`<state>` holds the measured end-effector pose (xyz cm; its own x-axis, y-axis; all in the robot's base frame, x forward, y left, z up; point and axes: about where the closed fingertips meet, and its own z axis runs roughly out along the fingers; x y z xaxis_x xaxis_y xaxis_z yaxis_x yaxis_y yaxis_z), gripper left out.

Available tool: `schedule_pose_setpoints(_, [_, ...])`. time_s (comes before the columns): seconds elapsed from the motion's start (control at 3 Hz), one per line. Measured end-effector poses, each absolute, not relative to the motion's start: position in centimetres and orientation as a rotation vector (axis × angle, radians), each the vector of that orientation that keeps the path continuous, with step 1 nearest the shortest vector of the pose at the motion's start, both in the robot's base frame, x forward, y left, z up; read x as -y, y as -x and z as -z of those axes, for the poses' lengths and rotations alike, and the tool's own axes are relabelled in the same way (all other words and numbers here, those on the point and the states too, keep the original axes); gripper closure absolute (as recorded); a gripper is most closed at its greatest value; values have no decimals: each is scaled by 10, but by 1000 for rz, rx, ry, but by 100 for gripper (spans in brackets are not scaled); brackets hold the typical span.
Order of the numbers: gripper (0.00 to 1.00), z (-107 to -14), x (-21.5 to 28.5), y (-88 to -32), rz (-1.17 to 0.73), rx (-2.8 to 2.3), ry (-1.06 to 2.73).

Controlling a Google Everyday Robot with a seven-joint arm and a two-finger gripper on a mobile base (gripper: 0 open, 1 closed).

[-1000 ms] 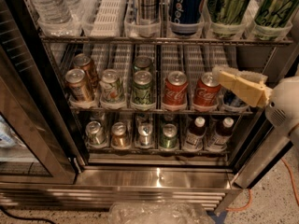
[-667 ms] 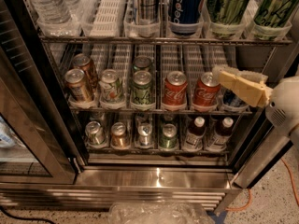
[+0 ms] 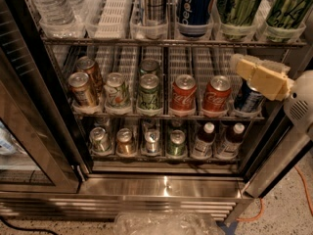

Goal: Pick green can from top shelf of fridge

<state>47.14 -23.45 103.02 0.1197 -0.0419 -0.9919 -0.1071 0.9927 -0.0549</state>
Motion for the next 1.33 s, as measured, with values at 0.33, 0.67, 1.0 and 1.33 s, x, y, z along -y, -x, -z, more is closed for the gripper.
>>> schedule_pose_setpoints(0.33, [0, -1030, 235, -471, -48, -1451, 123])
schedule_pose_setpoints(0.67, [0, -1035, 236, -476, -44, -1430, 127])
schedule_pose_setpoints(1.0, [0, -1045, 233, -489, -30, -1384, 154])
schedule_pose_setpoints(1.33, [0, -1048, 222, -501, -7, -1361, 188])
